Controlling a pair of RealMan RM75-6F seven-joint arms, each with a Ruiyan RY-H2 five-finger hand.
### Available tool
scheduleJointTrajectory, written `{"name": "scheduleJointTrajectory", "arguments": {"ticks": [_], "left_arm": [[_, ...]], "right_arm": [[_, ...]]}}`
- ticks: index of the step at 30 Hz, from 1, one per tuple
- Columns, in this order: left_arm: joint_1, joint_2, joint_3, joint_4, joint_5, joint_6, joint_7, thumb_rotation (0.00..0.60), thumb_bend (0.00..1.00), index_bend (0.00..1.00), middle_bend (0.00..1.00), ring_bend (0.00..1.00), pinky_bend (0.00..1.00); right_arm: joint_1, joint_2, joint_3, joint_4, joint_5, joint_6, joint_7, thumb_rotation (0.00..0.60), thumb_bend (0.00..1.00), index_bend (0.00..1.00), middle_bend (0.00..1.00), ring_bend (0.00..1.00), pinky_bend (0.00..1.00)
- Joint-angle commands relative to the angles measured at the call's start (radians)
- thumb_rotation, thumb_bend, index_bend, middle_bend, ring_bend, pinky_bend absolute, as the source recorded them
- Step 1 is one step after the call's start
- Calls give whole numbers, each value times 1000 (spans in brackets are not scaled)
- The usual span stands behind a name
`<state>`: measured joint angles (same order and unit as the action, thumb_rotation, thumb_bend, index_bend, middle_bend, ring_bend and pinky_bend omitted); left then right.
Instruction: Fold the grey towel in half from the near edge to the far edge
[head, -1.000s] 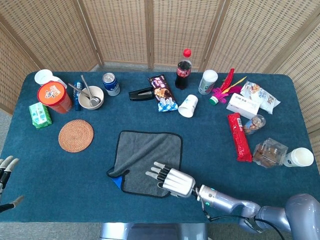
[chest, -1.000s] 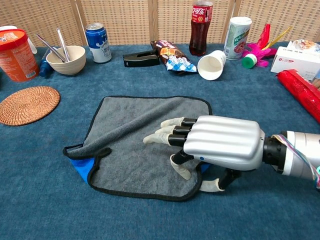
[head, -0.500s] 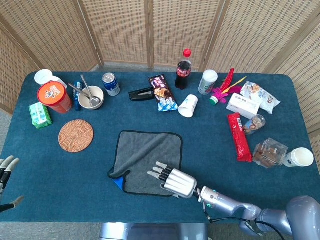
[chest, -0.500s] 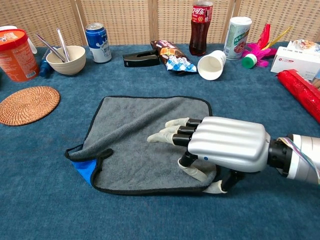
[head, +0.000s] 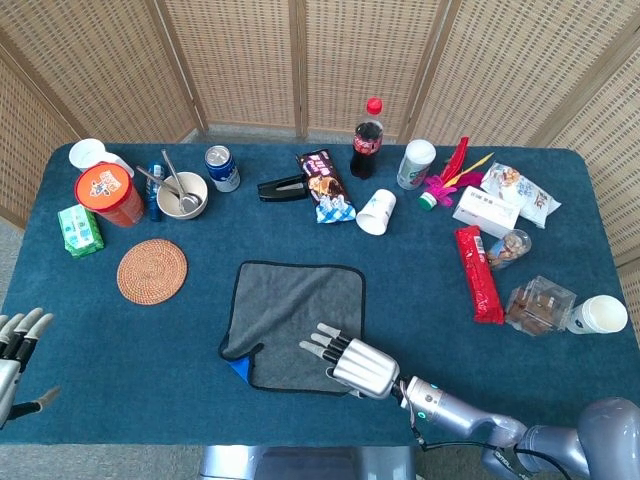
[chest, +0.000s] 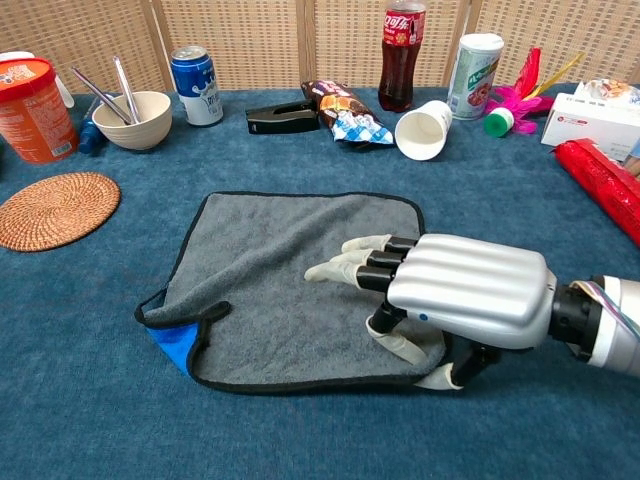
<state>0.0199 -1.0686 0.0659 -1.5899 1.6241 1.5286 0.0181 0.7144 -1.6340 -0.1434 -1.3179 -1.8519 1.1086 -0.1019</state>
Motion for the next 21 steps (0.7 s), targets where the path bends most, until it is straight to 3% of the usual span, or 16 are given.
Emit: {"name": "scheduleJointTrajectory", "arguments": {"ticks": [1, 21], "left_arm": [[-18, -9, -2, -6, 12, -20, 4, 600, 196, 34, 0, 0, 0], [-146, -82, -15, -27, 100, -133, 57, 600, 197, 119, 0, 0, 0]], "right_arm": [[-4, -1, 1, -2, 3, 1, -4, 600, 333, 718, 0, 0, 0], [-22, 7, 17, -24, 23, 2, -36, 600, 344, 734, 0, 0, 0]]}}
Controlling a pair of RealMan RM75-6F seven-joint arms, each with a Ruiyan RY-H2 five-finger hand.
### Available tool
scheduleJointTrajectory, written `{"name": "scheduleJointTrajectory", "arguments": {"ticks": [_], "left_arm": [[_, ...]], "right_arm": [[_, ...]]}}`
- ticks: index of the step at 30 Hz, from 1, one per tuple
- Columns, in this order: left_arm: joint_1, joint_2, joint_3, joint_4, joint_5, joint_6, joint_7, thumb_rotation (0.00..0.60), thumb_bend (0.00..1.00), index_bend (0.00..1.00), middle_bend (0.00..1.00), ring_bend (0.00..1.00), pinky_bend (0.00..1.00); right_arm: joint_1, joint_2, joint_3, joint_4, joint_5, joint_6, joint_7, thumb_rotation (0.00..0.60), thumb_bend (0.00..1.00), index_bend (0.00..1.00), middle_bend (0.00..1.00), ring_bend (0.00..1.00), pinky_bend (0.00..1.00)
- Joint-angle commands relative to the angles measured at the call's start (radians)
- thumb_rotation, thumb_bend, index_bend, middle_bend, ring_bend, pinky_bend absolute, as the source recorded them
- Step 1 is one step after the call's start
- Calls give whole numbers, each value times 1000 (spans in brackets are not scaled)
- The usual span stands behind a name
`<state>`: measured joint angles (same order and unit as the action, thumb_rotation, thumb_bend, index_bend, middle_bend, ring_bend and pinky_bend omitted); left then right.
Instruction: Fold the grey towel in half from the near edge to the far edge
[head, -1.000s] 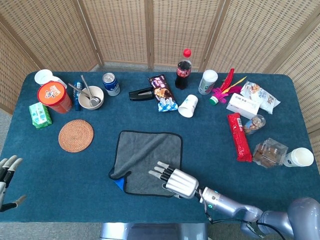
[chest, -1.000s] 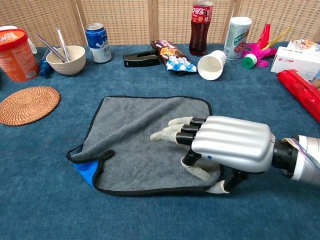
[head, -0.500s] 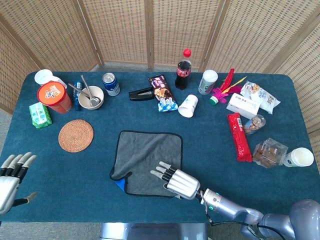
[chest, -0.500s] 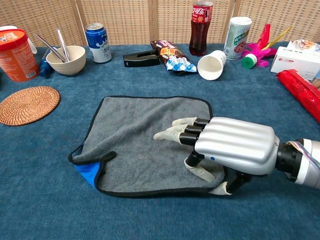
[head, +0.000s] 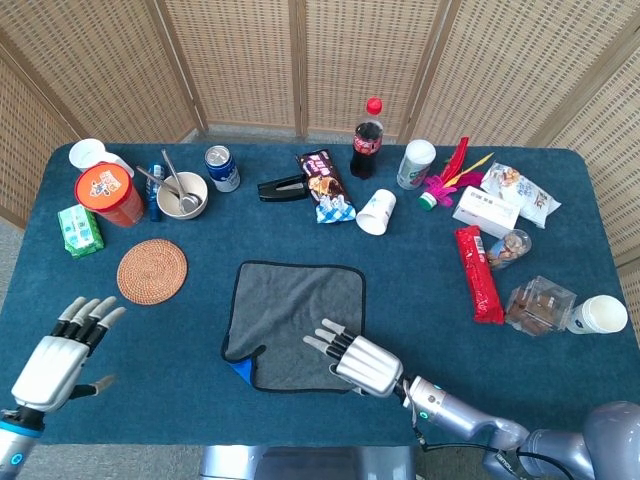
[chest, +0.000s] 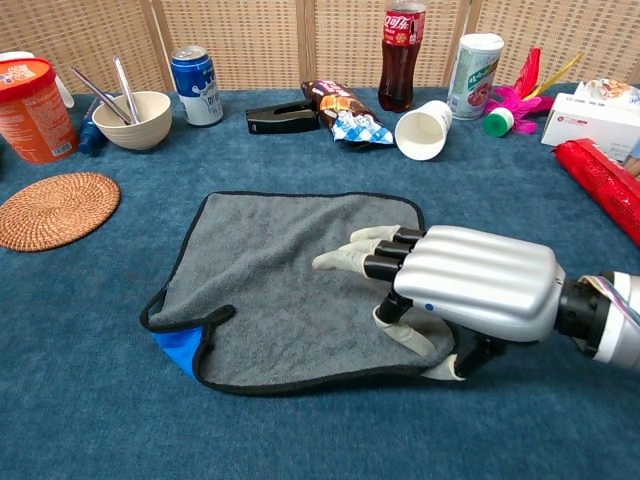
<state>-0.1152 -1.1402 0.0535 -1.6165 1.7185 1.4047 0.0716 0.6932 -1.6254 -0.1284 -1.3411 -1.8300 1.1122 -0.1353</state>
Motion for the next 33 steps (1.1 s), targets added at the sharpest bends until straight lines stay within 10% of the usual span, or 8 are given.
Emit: {"name": "scheduleJointTrajectory", "arguments": {"ticks": [1, 33], "left_arm": [[-18, -18, -4, -1, 8, -16, 5, 600, 198, 123, 0, 0, 0], [-256, -203, -27, -9, -19, -286, 111, 600, 274, 264, 0, 0, 0]], "right_arm": [[0, -3, 3, -1, 3, -3, -4, 600, 344, 734, 0, 0, 0], [-16, 5, 42, -7, 60, -15, -9, 600, 352, 734, 0, 0, 0]]}}
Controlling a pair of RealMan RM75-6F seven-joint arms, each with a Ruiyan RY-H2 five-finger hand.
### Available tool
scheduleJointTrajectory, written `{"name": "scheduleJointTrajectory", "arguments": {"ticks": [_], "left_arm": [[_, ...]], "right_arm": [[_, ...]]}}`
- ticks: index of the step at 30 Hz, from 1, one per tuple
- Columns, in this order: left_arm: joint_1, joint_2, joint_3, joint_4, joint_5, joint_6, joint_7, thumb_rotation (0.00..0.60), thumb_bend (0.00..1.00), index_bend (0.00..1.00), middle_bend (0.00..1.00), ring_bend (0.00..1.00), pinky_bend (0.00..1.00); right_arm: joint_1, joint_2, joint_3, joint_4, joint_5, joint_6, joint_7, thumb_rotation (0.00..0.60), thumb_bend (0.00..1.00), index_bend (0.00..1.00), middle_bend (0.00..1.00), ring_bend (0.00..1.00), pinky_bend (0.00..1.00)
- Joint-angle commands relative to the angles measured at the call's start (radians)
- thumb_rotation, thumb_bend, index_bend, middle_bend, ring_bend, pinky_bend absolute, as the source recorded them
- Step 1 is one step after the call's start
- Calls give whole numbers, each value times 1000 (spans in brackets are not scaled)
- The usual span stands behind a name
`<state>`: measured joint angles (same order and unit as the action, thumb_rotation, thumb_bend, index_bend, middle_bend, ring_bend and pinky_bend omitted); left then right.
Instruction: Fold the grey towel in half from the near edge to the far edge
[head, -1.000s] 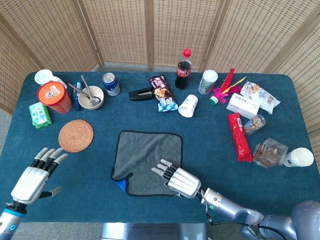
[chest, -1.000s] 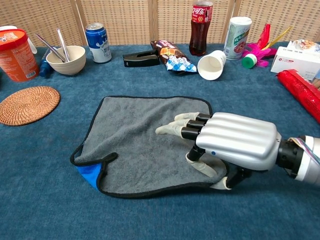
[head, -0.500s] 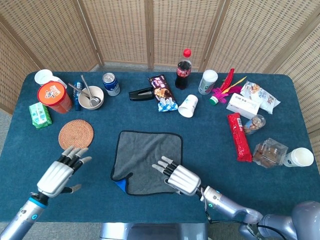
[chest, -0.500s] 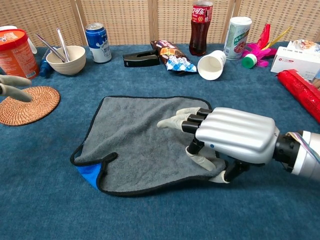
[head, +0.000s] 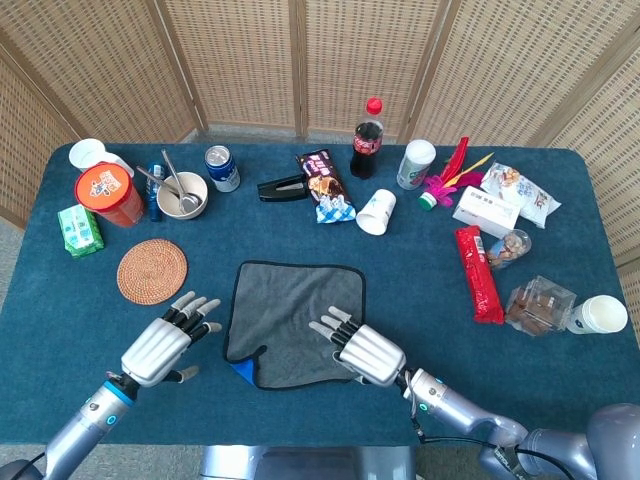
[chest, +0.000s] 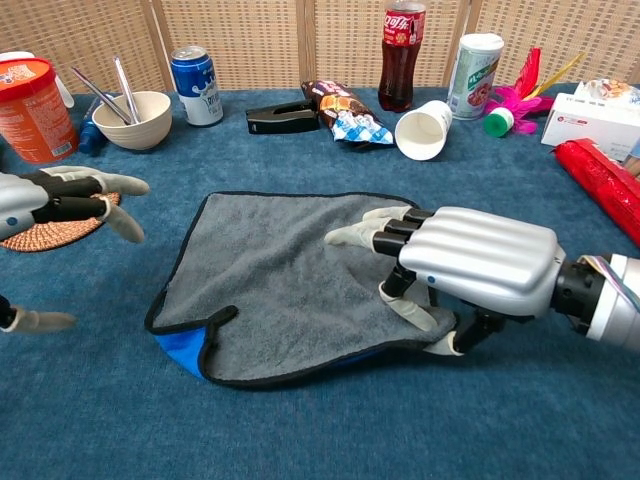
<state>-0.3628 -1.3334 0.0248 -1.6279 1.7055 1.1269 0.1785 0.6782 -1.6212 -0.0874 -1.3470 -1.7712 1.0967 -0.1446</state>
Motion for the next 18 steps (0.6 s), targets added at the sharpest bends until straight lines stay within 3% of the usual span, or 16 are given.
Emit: {"name": "scheduleJointTrajectory", "arguments": {"ticks": [1, 18], "left_arm": [[-12, -13, 2, 4, -8, -12, 5, 600, 274, 266, 0, 0, 0], [-56, -79, 23, 39, -27, -48, 28, 600, 275, 268, 0, 0, 0]], "right_arm": [[-2, 2, 1, -1, 2, 1, 0, 600, 351, 734, 0, 0, 0], [-10, 6, 3, -2, 8, 3, -5, 600, 351, 734, 0, 0, 0]]}}
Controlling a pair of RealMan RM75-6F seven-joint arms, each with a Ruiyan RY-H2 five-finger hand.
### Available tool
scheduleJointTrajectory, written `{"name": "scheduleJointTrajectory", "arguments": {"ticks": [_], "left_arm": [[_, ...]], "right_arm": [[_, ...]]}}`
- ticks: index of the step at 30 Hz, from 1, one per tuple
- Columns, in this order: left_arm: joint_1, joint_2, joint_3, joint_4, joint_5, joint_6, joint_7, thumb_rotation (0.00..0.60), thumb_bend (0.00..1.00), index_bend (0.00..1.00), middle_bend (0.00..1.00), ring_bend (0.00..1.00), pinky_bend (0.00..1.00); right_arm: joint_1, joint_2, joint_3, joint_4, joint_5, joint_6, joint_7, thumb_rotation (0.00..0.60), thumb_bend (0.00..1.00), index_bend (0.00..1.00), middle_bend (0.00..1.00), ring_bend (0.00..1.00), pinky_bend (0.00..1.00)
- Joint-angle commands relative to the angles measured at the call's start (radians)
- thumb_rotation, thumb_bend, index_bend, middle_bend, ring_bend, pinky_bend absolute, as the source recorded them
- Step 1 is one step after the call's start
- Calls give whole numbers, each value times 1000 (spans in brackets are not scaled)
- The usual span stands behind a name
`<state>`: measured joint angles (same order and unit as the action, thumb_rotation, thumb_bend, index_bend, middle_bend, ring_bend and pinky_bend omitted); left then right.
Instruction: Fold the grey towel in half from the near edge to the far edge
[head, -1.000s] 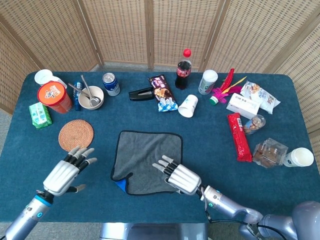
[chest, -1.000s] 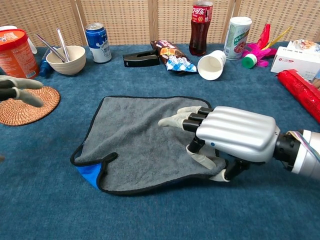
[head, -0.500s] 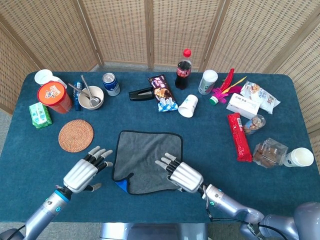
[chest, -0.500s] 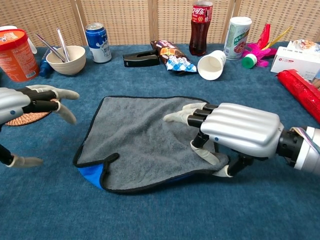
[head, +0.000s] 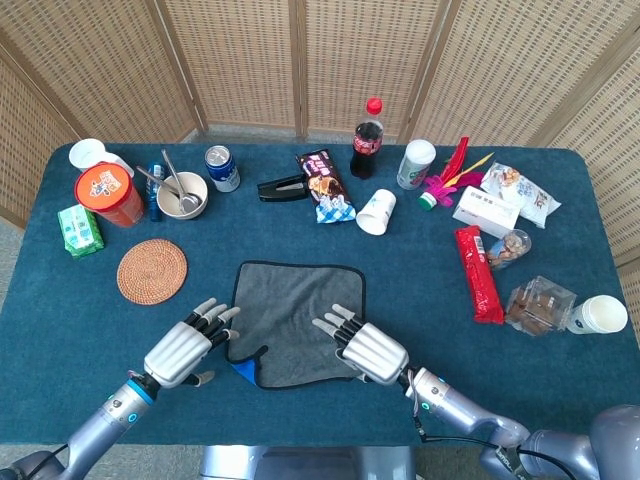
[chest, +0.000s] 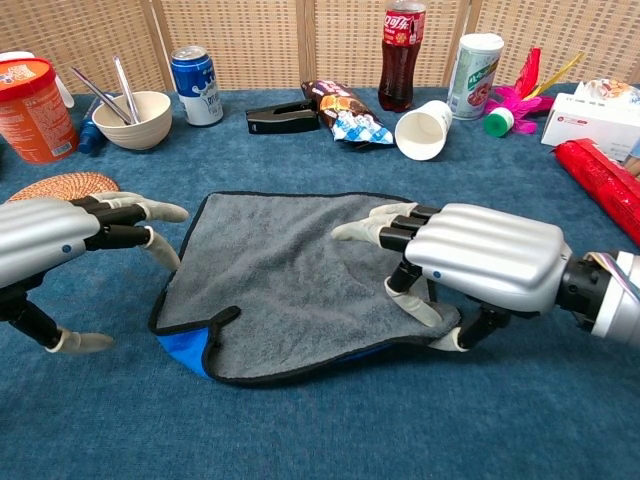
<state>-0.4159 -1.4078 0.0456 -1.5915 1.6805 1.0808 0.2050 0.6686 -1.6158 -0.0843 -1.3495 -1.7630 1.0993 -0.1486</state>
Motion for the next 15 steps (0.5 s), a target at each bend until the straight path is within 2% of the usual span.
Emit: {"name": "scheduleJointTrajectory", "arguments": {"ticks": [1, 15], "left_arm": [[-5, -9, 3, 4, -3, -3, 2, 600, 276, 268, 0, 0, 0], [-37, -42, -4, -12, -42, -33, 35, 600, 278, 281, 0, 0, 0]], "right_arm": [[-1, 1, 0, -1, 0, 0, -1, 600, 351, 734, 0, 0, 0], [-6, 1, 1, -9, 4, -3, -12, 600, 357, 734, 0, 0, 0]]}}
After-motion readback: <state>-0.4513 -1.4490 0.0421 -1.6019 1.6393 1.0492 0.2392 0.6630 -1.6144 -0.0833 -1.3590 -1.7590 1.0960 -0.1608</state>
